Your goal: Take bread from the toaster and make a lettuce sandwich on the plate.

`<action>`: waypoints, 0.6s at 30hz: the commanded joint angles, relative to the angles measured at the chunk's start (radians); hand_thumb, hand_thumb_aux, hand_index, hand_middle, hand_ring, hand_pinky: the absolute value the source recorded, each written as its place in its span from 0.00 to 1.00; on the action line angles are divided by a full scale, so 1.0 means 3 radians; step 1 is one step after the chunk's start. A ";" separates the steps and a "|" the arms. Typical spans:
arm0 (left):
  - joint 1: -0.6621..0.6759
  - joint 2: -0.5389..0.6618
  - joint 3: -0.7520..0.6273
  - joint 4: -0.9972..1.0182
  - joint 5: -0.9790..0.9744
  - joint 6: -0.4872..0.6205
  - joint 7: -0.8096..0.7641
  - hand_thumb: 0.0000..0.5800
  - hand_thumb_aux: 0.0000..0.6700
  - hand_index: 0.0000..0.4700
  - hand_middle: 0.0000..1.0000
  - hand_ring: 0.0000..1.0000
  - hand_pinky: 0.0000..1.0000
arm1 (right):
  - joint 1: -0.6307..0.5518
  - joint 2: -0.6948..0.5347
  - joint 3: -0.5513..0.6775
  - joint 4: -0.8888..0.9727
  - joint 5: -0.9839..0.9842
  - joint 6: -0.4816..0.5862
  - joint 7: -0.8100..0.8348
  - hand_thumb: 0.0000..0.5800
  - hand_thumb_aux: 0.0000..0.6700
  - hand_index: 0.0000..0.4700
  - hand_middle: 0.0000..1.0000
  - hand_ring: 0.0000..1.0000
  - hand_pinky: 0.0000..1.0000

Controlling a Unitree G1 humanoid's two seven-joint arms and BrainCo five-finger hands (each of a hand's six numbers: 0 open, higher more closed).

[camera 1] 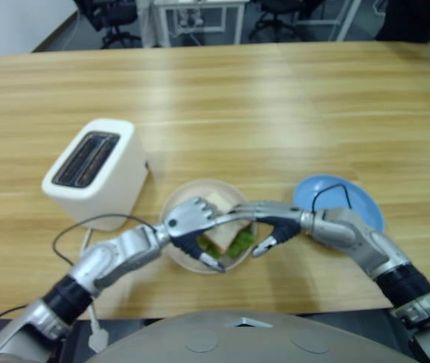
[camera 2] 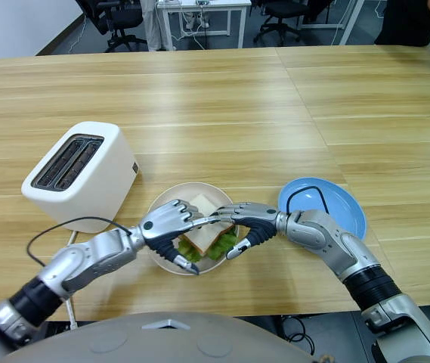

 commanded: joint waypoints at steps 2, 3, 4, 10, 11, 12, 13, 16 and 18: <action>0.0138 0.0418 0.0921 -0.0353 -0.0788 -0.0016 -0.0244 0.00 0.00 0.00 0.00 0.00 0.00 | 0.0117 -0.0030 0.0201 0.0160 -0.0164 0.0035 0.0131 0.00 0.00 0.00 0.00 0.00 0.00; 0.0169 0.0474 0.1123 -0.0350 -0.0856 -0.0014 -0.0232 0.00 0.00 0.00 0.00 0.00 0.00 | 0.0128 -0.0033 0.0187 0.0150 -0.0158 0.0036 0.0114 0.00 0.00 0.00 0.00 0.00 0.00; 0.0199 0.0518 0.1346 -0.0317 -0.0884 -0.0014 -0.0191 0.00 0.00 0.00 0.00 0.00 0.00 | 0.0141 -0.0037 0.0165 0.0131 -0.0145 0.0038 0.0095 0.00 0.00 0.00 0.00 0.00 0.00; 0.0402 0.0473 0.2155 0.0010 -0.1493 -0.0225 -0.0177 0.00 0.00 0.00 0.00 0.00 0.00 | 0.0203 0.0034 -0.0394 -0.0227 0.0236 -0.0066 -0.0395 0.00 0.00 0.00 0.00 0.00 0.00; 0.0427 0.0446 0.2176 0.0072 -0.1579 -0.0264 -0.0213 0.00 0.00 0.00 0.00 0.00 0.00 | 0.0219 0.0078 -0.0553 -0.0304 0.0433 -0.0073 -0.0500 0.00 0.00 0.00 0.00 0.00 0.00; 0.0454 0.0417 0.2169 0.0115 -0.1651 -0.0297 -0.0255 0.00 0.00 0.00 0.00 0.00 0.00 | 0.0243 0.0115 -0.0698 -0.0374 0.0633 -0.0098 -0.0591 0.00 0.00 0.00 0.00 0.00 0.00; 0.0490 0.0389 0.2133 0.0137 -0.1708 -0.0327 -0.0305 0.00 0.00 0.00 0.00 0.00 0.00 | 0.0277 0.0160 -0.0861 -0.0461 0.0869 -0.0131 -0.0677 0.00 0.00 0.00 0.00 0.00 0.00; 0.0615 0.0295 0.1936 0.0139 -0.1947 -0.0449 -0.0518 0.00 0.00 0.00 0.00 0.00 0.00 | 0.0461 0.0212 -0.1176 -0.0718 0.1660 -0.0137 -0.0682 0.00 0.00 0.00 0.00 0.00 0.00; 0.0702 0.0264 0.1782 0.0143 -0.2086 -0.0494 -0.0706 0.02 0.01 0.01 0.00 0.00 0.00 | 0.0620 0.0190 -0.1295 -0.0886 0.2071 -0.0092 -0.0590 0.00 0.00 0.00 0.00 0.00 0.00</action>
